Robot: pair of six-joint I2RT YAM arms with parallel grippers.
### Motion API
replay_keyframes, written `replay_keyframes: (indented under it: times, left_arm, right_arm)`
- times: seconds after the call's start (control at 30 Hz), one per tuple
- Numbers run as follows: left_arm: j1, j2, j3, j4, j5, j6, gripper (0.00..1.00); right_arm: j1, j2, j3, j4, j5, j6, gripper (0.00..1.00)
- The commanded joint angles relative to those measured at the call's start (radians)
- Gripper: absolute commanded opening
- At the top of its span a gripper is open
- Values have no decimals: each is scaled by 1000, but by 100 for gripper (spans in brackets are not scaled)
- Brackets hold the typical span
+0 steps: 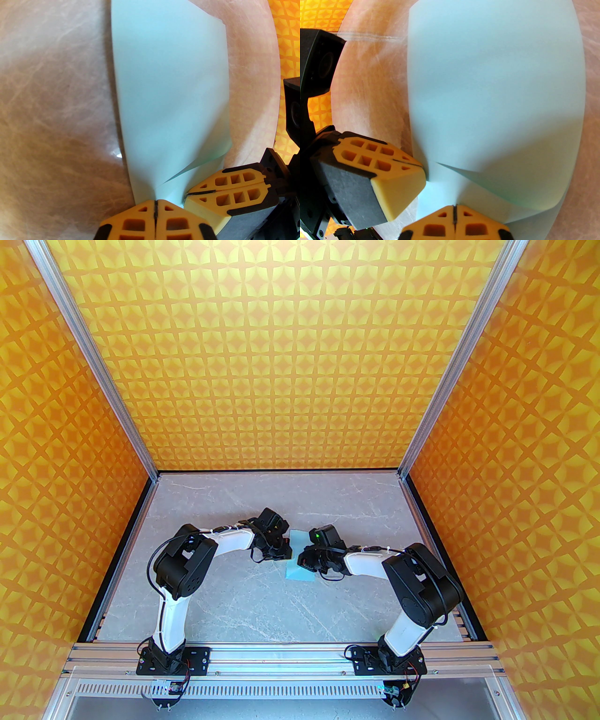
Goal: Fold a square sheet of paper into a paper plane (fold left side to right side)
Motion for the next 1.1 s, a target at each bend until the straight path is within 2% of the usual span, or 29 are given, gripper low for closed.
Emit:
replay_keyframes:
  times: [0.0, 0.1, 0.13, 0.23, 0.27, 0.53, 0.77, 1.07]
  left_arm:
    - [-6, -119, -50, -24, -59, -10, 11]
    - [-12, -201, -123, 66, -41, -54, 6]
    - [-15, -212, -144, 104, -20, -74, 0]
    - [-15, -216, -194, 203, 29, -134, 0]
    - [-47, -211, -201, 220, 37, -144, 0]
    - [-97, -136, -230, 314, 37, -235, 0]
    - [-107, -117, -266, 337, 21, -268, 0]
    - [-111, -201, -348, 357, -32, -290, 0]
  right_arm:
    - [1, 30, -31, -34, 35, 10, 0]
    - [1, 28, -31, -33, 30, 10, 0]
    - [2, 27, -33, -30, 28, 12, 0]
    - [1, 21, -33, -30, 30, 12, 0]
    - [1, 21, -34, -30, 31, 13, 0]
    - [1, 22, -37, -22, 29, 19, 0]
    - [1, 26, -30, -22, 27, 19, 0]
    - [1, 29, -26, -25, 28, 24, 0]
